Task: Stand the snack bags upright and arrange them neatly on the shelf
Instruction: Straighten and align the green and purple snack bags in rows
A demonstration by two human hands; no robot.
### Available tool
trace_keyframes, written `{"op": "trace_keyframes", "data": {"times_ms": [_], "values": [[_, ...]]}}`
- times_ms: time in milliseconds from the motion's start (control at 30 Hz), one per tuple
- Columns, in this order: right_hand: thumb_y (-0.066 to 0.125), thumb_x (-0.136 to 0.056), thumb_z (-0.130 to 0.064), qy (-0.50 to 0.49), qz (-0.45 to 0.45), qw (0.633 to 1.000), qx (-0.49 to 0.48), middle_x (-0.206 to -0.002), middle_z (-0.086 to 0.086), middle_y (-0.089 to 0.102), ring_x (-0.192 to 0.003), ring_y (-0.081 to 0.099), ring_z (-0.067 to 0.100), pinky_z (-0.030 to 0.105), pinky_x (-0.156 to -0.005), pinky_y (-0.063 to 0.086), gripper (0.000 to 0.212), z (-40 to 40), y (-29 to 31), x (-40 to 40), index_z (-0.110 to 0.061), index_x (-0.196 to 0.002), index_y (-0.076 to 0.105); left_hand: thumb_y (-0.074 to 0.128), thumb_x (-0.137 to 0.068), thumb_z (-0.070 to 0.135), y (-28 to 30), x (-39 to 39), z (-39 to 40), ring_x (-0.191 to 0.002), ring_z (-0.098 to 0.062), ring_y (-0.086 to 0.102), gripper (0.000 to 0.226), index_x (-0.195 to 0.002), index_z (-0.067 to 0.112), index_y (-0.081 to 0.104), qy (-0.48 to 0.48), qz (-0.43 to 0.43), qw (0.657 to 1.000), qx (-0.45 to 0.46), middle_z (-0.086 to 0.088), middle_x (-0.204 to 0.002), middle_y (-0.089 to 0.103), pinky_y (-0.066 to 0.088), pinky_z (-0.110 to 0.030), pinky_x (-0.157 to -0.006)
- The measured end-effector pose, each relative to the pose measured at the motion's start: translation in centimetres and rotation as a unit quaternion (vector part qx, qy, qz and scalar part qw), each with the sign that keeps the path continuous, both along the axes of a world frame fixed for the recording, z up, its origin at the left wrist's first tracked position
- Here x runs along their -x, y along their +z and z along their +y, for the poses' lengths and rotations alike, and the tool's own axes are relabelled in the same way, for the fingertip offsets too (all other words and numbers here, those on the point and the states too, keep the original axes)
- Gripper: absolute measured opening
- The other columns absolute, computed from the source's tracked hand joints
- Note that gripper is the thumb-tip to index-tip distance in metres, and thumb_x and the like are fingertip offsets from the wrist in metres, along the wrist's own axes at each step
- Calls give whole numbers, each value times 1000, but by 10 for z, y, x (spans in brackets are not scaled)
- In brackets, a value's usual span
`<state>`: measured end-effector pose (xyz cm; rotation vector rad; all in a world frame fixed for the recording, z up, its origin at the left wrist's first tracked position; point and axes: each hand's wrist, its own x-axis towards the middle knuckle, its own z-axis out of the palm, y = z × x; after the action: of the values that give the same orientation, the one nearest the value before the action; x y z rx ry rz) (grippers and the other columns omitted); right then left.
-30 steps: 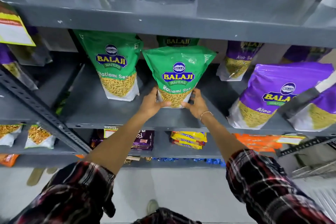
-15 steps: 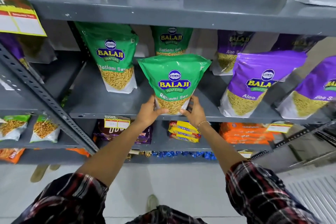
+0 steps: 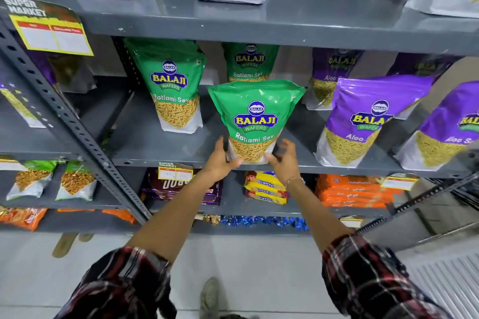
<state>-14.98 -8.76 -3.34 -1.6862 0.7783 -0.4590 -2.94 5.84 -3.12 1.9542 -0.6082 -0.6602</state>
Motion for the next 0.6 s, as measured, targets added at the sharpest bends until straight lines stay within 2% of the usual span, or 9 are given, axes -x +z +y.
{"op": "trace_keyframes", "data": {"times_ms": [67,100,167,233,300,367,467,533,600], "values": [[48,-93,-22,-120,-4,987,108,-103,14,56,-94,56,29,39,-79,46,17,10,1,4,-8,-102,46,60,-84,-3,-10,-12,13,-130,-26,42,57,-136,4,36,56,3,998,24,-12,-137,46,41,-30,-99],[42,-95,-27,-146,-1,976,159,-91,14,57,-85,57,31,37,-70,42,17,19,1,7,-11,-91,46,51,-85,-11,-13,-21,23,-121,-26,49,39,-122,1,50,90,0,995,38,-13,-124,55,42,-23,-92],[35,-96,-35,-100,10,970,220,-74,14,60,-70,57,33,34,-59,37,28,46,2,7,-14,-83,47,44,-82,-16,-12,-39,42,-89,-9,58,31,-95,4,65,151,-65,986,16,-2,-92,61,42,-10,-75],[27,-93,-46,3,17,962,274,-64,15,62,-60,58,33,37,-55,41,46,78,0,-5,-12,-80,54,43,-77,-20,-15,-66,61,-69,2,58,35,-80,9,64,217,-115,969,25,1,-79,58,45,-5,-69],[22,-90,-54,86,17,956,281,-59,14,63,-58,60,30,38,-56,48,57,106,-1,-29,-12,-75,58,45,-73,-21,-11,-94,75,-84,-10,60,36,-90,7,59,284,-106,951,66,-11,-92,59,52,-26,-86],[25,-91,-57,143,17,952,271,-66,13,66,-65,62,27,41,-65,51,57,121,1,-62,-14,-77,59,56,-72,-13,-5,-123,86,-114,-30,50,51,-119,5,48,276,-128,952,40,-20,-122,48,42,-45,-103],[45,-92,-41,178,11,964,196,-117,14,61,-107,59,25,45,-94,48,38,126,7,-120,-12,-116,54,70,-71,-2,8,-163,92,-133,-33,34,74,-135,4,33,235,-124,964,17,-20,-140,34,33,-42,-110],[55,-89,-30,151,8,979,137,-141,17,40,-129,42,29,46,-109,37,58,120,12,-155,-8,-137,32,71,-69,-4,14,-184,90,-135,-30,31,87,-140,8,23,223,-71,972,13,-16,-146,29,33,-41,-110],[60,-86,-23,129,23,987,93,-146,19,35,-132,38,33,46,-110,34,77,113,19,-183,-9,-145,12,74,-62,-5,12,-204,89,-135,-28,34,99,-142,11,18,171,-2,985,0,-12,-147,30,38,-42,-107]]}}
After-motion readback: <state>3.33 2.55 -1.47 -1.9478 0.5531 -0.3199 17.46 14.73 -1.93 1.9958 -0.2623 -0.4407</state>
